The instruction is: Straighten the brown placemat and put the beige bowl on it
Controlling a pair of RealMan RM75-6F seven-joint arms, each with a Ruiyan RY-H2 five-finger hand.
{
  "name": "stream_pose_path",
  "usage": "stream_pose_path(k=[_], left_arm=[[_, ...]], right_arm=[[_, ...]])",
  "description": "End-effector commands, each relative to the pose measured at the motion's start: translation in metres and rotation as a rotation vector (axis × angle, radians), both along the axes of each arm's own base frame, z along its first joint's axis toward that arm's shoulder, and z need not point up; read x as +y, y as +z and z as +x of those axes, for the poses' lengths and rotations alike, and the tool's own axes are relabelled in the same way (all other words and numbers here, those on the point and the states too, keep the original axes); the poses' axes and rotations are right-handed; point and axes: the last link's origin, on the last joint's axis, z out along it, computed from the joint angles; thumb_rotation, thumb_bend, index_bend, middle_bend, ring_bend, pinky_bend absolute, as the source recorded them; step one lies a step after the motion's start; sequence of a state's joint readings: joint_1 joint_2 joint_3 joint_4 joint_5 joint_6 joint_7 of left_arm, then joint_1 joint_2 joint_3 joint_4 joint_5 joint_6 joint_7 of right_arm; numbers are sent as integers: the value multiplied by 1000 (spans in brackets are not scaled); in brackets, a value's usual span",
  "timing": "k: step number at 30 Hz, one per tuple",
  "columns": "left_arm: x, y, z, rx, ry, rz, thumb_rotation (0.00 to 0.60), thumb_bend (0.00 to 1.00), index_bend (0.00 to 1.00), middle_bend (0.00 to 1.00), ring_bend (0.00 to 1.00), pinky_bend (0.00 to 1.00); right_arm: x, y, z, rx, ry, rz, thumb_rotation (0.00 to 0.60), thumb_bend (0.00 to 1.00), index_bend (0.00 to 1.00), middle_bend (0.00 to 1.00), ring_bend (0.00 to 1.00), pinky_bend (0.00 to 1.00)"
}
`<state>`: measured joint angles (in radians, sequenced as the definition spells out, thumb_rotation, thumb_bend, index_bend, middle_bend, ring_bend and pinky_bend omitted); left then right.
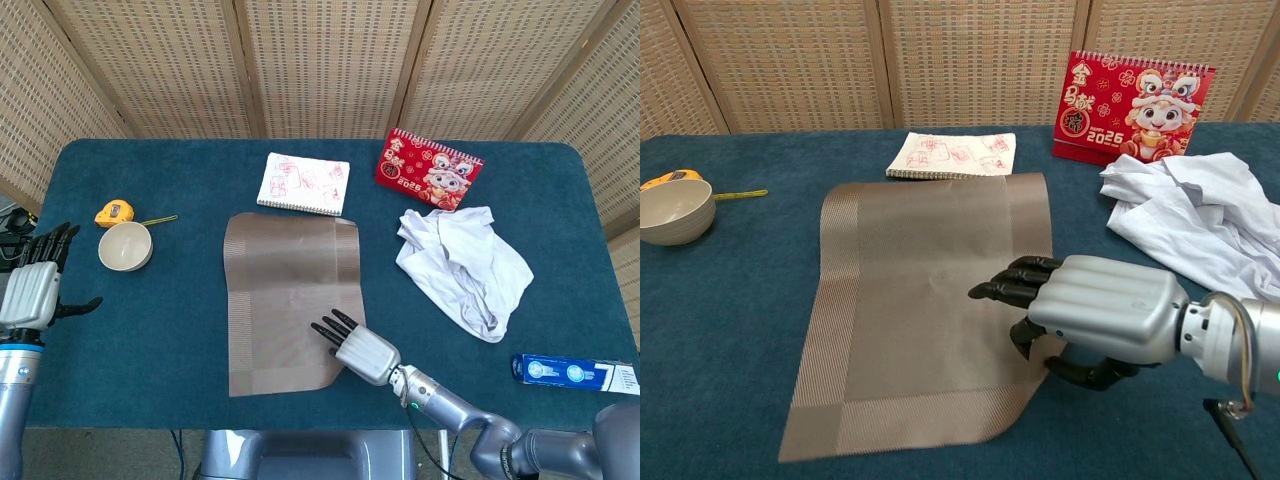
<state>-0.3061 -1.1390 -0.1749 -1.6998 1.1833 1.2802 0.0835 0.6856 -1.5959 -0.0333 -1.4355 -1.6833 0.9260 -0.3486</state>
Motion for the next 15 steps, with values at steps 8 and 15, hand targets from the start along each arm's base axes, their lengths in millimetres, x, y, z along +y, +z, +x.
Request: stream_pose_path(k=[8, 15], left_arm=[[-1, -1, 0, 2, -2, -6, 600, 0, 0, 0, 0, 0], [-1, -3, 1, 9, -5, -11, 600, 0, 0, 0, 0, 0]], right_arm=[[5, 10, -17, -22, 40, 5, 600, 725, 717, 21, 0, 0], [13, 27, -31, -4, 102, 27, 600, 721, 717, 36, 0, 0]])
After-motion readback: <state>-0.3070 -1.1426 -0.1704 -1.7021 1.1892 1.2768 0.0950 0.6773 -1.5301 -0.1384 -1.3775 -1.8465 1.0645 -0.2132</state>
